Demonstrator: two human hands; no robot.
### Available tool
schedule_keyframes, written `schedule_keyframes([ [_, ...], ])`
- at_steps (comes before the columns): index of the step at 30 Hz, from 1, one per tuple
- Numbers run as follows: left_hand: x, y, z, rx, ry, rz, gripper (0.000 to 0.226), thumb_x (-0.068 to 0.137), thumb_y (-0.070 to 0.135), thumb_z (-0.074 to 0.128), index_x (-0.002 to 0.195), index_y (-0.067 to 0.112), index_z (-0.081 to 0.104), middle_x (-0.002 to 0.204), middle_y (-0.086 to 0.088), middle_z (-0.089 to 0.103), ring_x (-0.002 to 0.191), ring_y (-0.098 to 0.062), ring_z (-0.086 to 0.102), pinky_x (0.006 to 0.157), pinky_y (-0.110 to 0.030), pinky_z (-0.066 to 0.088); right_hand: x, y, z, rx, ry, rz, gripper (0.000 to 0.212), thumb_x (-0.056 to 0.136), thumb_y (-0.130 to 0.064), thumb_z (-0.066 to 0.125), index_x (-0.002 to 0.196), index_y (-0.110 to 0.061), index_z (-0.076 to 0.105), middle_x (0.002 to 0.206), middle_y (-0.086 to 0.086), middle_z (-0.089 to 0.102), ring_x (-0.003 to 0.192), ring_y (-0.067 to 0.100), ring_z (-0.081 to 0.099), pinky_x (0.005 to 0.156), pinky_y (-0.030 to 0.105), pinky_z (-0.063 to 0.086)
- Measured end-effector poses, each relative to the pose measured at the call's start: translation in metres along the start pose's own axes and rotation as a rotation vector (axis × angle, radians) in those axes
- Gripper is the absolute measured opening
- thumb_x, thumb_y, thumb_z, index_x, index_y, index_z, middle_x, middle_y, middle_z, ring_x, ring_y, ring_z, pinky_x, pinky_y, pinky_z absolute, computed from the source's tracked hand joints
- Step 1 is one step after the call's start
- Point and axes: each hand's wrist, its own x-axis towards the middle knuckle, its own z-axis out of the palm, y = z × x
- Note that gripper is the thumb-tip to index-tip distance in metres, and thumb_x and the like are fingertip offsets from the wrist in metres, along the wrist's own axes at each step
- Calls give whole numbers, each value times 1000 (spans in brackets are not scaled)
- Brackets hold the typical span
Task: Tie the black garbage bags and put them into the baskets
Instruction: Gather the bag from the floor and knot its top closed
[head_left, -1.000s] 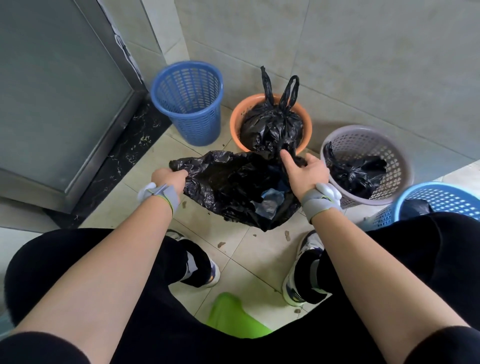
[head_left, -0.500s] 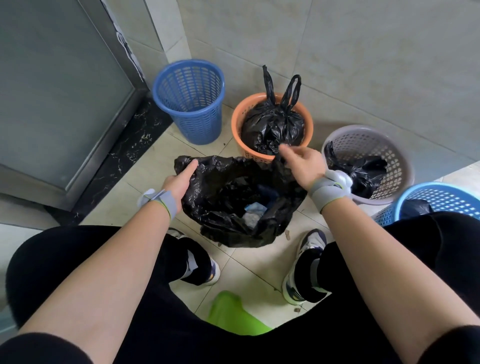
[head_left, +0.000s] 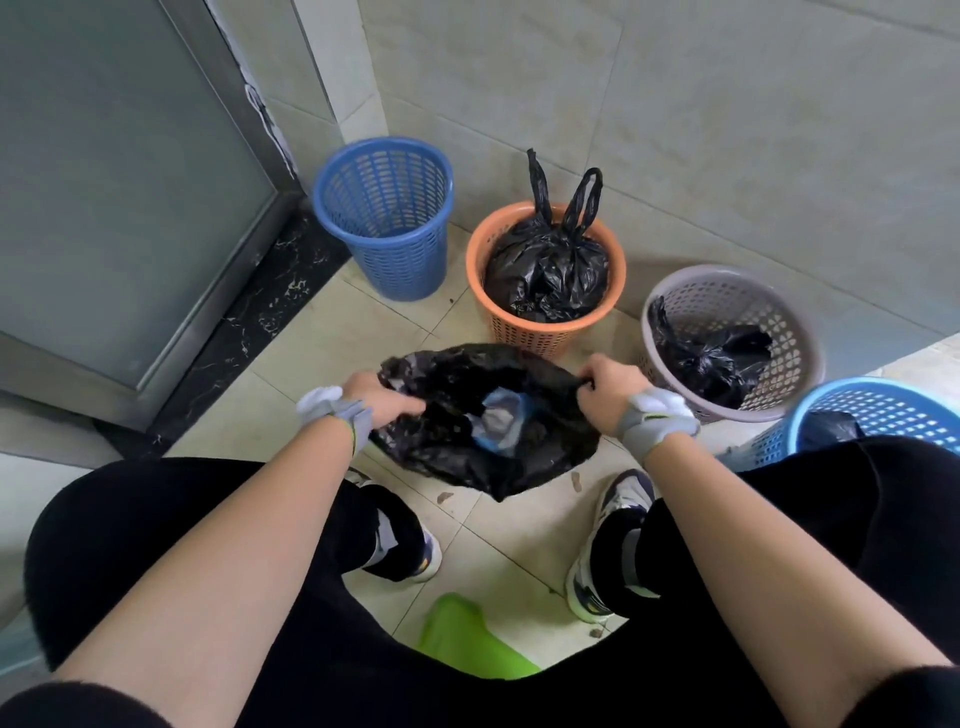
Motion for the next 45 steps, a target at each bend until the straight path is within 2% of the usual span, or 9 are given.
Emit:
schedule_keyframes([
  [4,-10,20,-7,-467,494,155,48,89,22,60,133,8,45,102,-4,51,90,-23,49,75,-31,37,3,-7,-13,503,402,39,11,92,-30,51,102,-26,49,82,-7,60,75,24,58,69,30,42],
  [7,-12,26,-17,-458,658,247,36,90,17,55,124,12,48,89,-5,55,71,-23,49,62,-30,38,10,-8,-16,401,355,25,28,90,-47,47,109,-27,52,80,-4,63,68,24,59,66,34,47],
  [12,1,16,-16,300,420,245,33,86,12,55,119,14,46,79,-10,62,64,-27,57,56,-35,47,16,-7,-13,287,239,-19,27,89,-43,49,106,-29,64,91,0,66,79,26,55,72,31,42],
  [20,1,24,-1,-639,129,33,32,50,29,72,70,15,51,69,-8,53,68,-21,52,62,-34,42,11,-37,29,528,136,-141,36,90,-50,64,97,-16,54,86,6,68,69,23,66,72,37,54],
  [25,-12,29,-2,-465,127,336,46,77,20,75,60,18,33,57,4,30,54,-14,29,53,-26,25,22,-66,66,139,-311,-234,149,39,-78,81,154,-26,2,140,7,50,127,23,52,109,40,42],
  [27,-14,30,-6,-488,-3,397,38,75,18,77,64,20,40,62,5,39,61,-15,35,62,-28,30,26,-80,81,-12,-392,-289,137,48,-77,77,154,-32,4,141,5,52,127,26,54,102,42,47],
  [31,-9,33,-12,-509,-55,495,23,71,12,72,74,26,54,73,-1,51,67,-16,44,68,-31,39,26,-91,105,-246,-336,-404,38,89,-49,57,125,-36,61,122,2,66,109,30,64,76,33,49],
  [38,8,39,-22,-704,269,471,40,75,0,70,99,27,53,84,-1,64,67,-12,53,67,-27,50,26,-67,117,-187,-352,-254,40,92,-52,40,117,-28,61,119,5,65,104,35,64,80,38,50],
  [45,38,6,-11,-630,31,278,100,69,59,77,148,20,30,131,9,49,121,-7,47,105,-32,37,43,-34,86,245,-108,-131,28,93,-39,45,110,-19,55,90,11,65,88,37,62,75,38,51],
])
